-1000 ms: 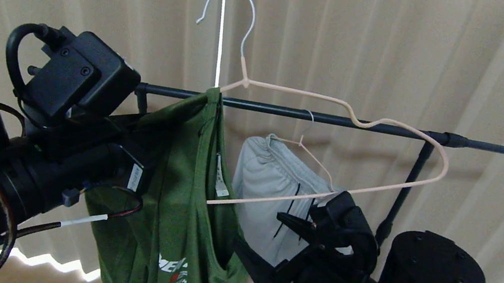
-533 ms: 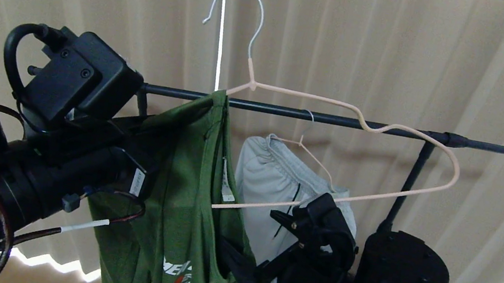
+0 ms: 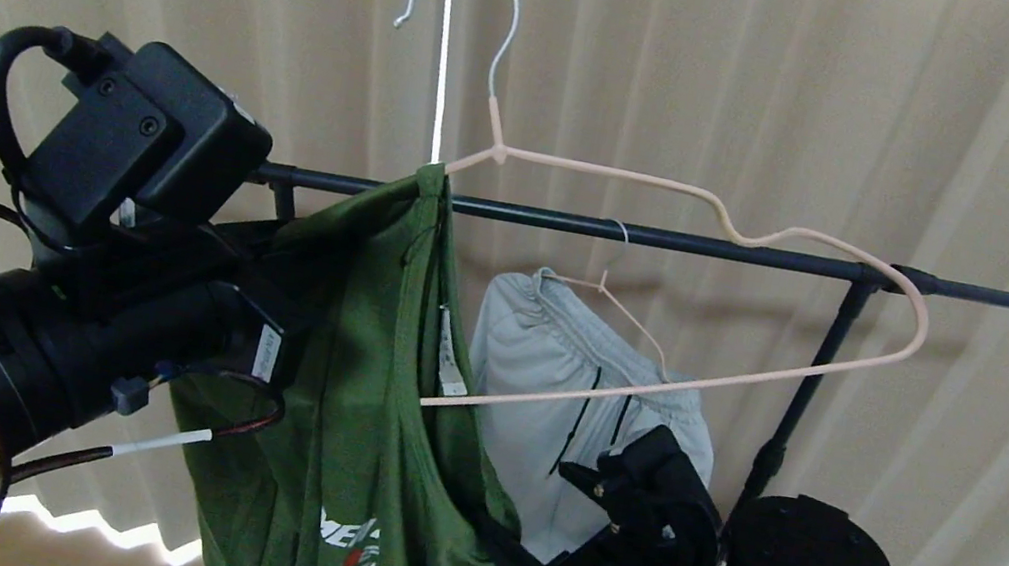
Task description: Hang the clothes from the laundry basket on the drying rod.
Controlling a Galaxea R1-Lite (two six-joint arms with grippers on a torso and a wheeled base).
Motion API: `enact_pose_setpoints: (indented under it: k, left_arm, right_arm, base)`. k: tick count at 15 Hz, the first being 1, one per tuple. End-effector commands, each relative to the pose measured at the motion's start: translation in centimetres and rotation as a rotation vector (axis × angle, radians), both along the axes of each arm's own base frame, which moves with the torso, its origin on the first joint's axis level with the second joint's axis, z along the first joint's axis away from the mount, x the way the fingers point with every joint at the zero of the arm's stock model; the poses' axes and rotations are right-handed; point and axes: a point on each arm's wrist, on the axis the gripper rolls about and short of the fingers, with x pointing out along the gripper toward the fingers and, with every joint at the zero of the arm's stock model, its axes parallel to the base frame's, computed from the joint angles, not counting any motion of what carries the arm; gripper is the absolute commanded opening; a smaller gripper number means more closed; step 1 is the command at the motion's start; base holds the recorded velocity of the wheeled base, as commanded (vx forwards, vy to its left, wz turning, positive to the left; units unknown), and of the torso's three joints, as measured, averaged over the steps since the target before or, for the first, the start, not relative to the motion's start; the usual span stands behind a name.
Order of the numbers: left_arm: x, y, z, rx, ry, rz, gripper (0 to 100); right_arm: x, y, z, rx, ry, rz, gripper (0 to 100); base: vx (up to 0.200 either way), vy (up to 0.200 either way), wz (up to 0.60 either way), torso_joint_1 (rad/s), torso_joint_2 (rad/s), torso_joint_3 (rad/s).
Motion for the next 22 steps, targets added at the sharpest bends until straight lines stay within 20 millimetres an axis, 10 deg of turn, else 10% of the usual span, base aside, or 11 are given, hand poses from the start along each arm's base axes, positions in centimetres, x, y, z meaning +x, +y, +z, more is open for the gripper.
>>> enact_pose_setpoints:
  k: [1,11,22]
  left_arm:
    - [0.0,0.2,0.1,-0.003,-0.004,0.005,0]
    - [0.0,2.2,-3.4,0.104,0.077,0.074,0]
    - [-0.4,5.4,-6.8,0.337,0.063,0.169,0]
  right_arm:
    - [-0.4,-1.5,0.4,0.000,0.000,-0.025,0]
    - [1.2,-10.1,4.3,0.087,-0.106,-0.314,0]
    - [0.5,-10.6,5.5,0.131,-0.137,-0.250,0]
  base:
    - [0.000,0.000,0.00,0.000,0.00,0.000]
    - [0.000,0.000,0.00,0.000,0.00,0.000]
    - [0.000,0.000,0.00,0.000,0.00,0.000]
